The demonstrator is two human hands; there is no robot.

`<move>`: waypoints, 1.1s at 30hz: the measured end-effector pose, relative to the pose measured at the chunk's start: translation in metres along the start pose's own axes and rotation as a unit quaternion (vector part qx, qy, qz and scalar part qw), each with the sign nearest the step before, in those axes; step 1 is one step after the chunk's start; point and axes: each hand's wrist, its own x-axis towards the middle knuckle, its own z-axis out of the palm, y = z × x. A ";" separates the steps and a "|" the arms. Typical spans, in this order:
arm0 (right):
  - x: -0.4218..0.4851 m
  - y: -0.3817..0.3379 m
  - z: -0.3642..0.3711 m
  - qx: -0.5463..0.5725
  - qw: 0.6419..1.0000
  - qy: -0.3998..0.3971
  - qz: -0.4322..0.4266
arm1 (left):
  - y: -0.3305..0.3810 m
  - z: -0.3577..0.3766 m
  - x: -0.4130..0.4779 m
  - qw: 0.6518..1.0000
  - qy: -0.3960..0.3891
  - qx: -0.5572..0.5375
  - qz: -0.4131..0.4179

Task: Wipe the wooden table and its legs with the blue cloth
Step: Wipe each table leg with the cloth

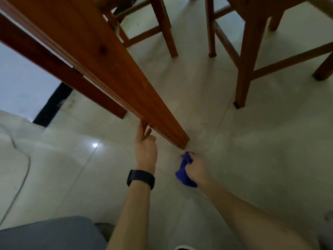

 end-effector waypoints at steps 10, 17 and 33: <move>-0.001 -0.075 -0.002 0.079 0.974 0.132 -0.165 | 0.013 0.002 -0.006 0.993 0.016 0.115 -0.013; -0.005 -0.082 -0.111 0.051 0.997 -0.038 -0.052 | 0.058 0.018 -0.032 0.992 0.057 0.104 -0.049; -0.053 -0.147 -0.191 -0.096 0.956 -0.182 -0.207 | 0.154 0.018 -0.118 0.984 0.175 0.004 0.026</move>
